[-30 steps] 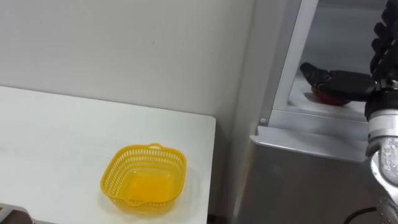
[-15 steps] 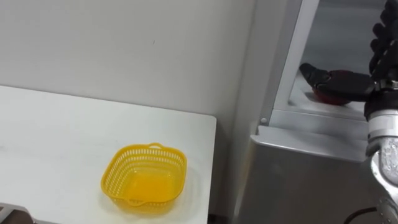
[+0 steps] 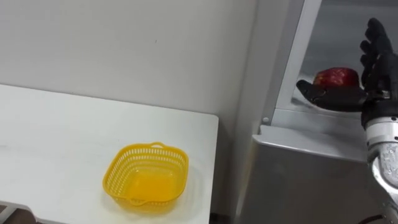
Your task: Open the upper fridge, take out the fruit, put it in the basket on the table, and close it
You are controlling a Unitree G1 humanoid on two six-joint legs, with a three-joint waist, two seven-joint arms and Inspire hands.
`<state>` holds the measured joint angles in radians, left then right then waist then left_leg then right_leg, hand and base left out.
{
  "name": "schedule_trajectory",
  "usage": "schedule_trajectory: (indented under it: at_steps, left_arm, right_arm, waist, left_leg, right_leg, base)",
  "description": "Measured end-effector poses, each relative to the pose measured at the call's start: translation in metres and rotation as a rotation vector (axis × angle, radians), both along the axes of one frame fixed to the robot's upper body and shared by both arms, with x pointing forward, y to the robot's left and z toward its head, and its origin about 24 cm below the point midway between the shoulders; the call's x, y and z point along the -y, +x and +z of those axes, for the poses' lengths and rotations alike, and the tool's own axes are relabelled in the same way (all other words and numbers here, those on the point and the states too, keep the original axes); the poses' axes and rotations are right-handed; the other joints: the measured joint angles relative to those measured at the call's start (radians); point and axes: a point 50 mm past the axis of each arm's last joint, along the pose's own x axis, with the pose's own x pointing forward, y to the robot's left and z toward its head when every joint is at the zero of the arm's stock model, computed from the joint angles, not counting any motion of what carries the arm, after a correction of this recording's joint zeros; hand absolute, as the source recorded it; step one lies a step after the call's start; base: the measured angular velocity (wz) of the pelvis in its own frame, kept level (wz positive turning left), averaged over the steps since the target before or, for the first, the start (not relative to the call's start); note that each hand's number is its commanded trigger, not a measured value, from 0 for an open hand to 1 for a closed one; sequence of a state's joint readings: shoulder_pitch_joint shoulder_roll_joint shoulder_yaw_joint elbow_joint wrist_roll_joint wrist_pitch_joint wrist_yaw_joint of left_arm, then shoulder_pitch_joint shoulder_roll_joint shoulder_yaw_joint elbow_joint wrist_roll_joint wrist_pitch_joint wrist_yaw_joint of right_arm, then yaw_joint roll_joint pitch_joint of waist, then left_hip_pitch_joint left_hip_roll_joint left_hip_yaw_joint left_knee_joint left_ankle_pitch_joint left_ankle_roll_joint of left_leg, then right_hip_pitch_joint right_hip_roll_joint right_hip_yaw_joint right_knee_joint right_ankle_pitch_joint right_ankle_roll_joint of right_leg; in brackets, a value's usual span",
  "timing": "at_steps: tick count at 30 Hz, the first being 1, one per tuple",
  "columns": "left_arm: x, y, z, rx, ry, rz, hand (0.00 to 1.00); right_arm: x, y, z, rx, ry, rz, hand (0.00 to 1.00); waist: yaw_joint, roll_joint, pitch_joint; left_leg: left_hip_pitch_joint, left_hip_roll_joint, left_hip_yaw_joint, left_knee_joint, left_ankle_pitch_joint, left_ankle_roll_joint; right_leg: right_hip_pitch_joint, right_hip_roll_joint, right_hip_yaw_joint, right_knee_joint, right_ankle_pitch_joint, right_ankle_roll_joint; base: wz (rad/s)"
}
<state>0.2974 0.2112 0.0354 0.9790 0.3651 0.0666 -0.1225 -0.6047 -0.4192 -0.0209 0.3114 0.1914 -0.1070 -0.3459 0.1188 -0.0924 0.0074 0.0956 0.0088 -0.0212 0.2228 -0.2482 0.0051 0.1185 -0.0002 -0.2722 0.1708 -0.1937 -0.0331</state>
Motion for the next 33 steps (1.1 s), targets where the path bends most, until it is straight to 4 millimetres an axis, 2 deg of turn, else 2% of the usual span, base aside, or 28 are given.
schedule_trajectory:
  at_steps: [8,14,19,27,28,29,30,31,33]
  left_arm:
    - [0.000,-0.002,0.000,-0.021,-0.010,0.004,0.00]
    - [0.000,-0.001,0.000,-0.022,-0.008,-0.009,0.00]
    - [0.000,0.000,0.000,-0.020,-0.009,-0.017,0.00]
    - [0.000,0.007,0.001,-0.006,-0.015,-0.020,0.00]
    - [0.000,0.007,0.001,-0.006,-0.015,-0.020,0.00]
    - [0.000,0.007,0.001,-0.010,-0.013,-0.019,0.00]
    - [-0.001,0.007,0.001,-0.017,-0.010,-0.017,0.00]
    - [-0.002,0.007,0.001,-0.017,-0.009,-0.017,0.00]
    - [-0.004,0.007,0.002,-0.020,-0.008,-0.021,0.00]
  right_arm:
    - [0.005,0.006,-0.004,-0.050,-0.036,-0.001,0.00]
    - [0.006,0.014,-0.007,-0.105,-0.082,-0.010,0.00]
    - [0.007,0.015,-0.009,-0.118,-0.085,-0.004,0.00]
    - [0.015,0.014,-0.006,-0.152,-0.135,0.028,0.00]
    - [0.016,0.014,-0.005,-0.158,-0.140,0.030,0.15]
    - [0.016,0.015,-0.005,-0.172,-0.144,0.036,0.35]
    - [0.017,0.017,-0.005,-0.185,-0.145,0.045,0.95]
    - [0.018,0.018,-0.004,-0.190,-0.147,0.047,1.00]
    - [0.019,0.019,-0.005,-0.209,-0.153,0.059,1.00]
  waist:
    - [0.001,-0.003,-0.0020]
    - [0.005,-0.014,-0.0093]
    - [0.001,-0.018,-0.0083]
    - [-0.003,-0.026,-0.0012]
    - [-0.003,-0.027,-0.0015]
    - [-0.004,-0.029,-0.0014]
    - [-0.004,-0.032,-0.0019]
    - [-0.005,-0.033,-0.0017]
    - [-0.004,-0.038,-0.0027]
  left_leg:
    - [-0.002,-0.001,-0.011,0.000,0.001,-0.001]
    - [0.004,0.000,-0.011,0.000,0.001,-0.001]
    - [0.004,-0.002,-0.012,0.002,0.001,-0.001]
    - [-0.013,-0.004,-0.013,0.008,0.002,0.000]
    - [-0.015,-0.004,-0.013,0.009,0.002,0.000]
    - [-0.016,-0.005,-0.013,0.010,0.002,0.000]
    - [-0.016,-0.005,-0.013,0.010,0.002,0.000]
    - [-0.017,-0.005,-0.012,0.010,0.002,0.000]
    - [-0.017,-0.004,-0.011,0.010,0.003,0.000]
  right_leg:
    - [0.002,0.000,-0.009,0.000,0.000,0.000]
    - [0.010,0.000,-0.009,0.000,0.000,0.000]
    - [0.013,-0.001,-0.014,0.000,0.000,0.000]
    - [0.005,-0.011,-0.022,0.001,0.000,0.000]
    - [0.003,-0.011,-0.022,0.001,0.000,0.000]
    - [0.001,-0.011,-0.022,0.001,0.000,0.000]
    - [-0.002,-0.011,-0.019,0.002,0.000,0.000]
    - [-0.003,-0.011,-0.018,0.002,0.000,0.000]
    - [-0.005,-0.010,-0.014,0.002,0.000,0.000]
  base:
    - [0.04]
    - [0.00]
    - [0.00]
    - [0.01]
    - [0.00]
    - [0.00]
    - [-0.04]
    - [-0.04]
    - [-0.04]
